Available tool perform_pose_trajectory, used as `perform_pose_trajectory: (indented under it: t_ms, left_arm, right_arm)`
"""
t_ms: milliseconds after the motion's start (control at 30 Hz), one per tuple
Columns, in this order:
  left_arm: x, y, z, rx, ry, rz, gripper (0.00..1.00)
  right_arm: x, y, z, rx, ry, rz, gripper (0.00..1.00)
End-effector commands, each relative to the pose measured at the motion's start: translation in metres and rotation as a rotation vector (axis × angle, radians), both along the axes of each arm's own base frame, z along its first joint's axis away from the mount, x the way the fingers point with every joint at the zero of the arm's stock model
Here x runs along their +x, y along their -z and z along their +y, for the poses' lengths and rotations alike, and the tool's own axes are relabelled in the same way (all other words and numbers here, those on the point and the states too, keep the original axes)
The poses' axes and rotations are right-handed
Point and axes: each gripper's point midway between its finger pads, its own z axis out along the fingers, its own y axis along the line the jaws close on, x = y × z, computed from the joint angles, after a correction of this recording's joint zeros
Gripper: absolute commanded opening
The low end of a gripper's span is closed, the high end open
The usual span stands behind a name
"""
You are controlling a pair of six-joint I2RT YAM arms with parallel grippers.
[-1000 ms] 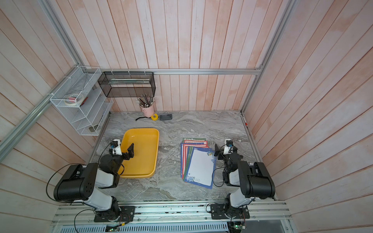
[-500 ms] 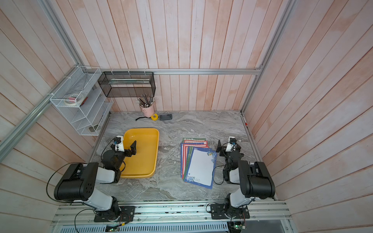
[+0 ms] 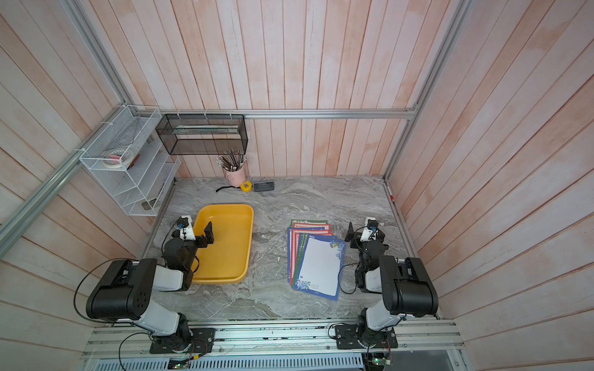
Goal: Take out the stationery paper from the storage box
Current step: Reset both arms
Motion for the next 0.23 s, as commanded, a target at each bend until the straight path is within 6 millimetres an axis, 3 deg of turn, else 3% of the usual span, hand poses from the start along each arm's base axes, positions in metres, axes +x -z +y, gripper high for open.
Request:
perform_pose_trajectory:
  t_ms: [0, 200]
  left_arm:
    - [0.0032, -0.0027, 0.0033, 0.008, -0.028, -0.003, 1.00]
    - [0.0016, -0.0034, 0.0030, 0.013, -0.034, -0.007, 1.00]
  right_arm:
    - [0.0003, -0.0054, -0.0040, 0.008, 0.020, -0.025, 0.98]
    - [0.0004, -0.0050, -0.0042, 0.009, 0.020, -0.023, 0.98]
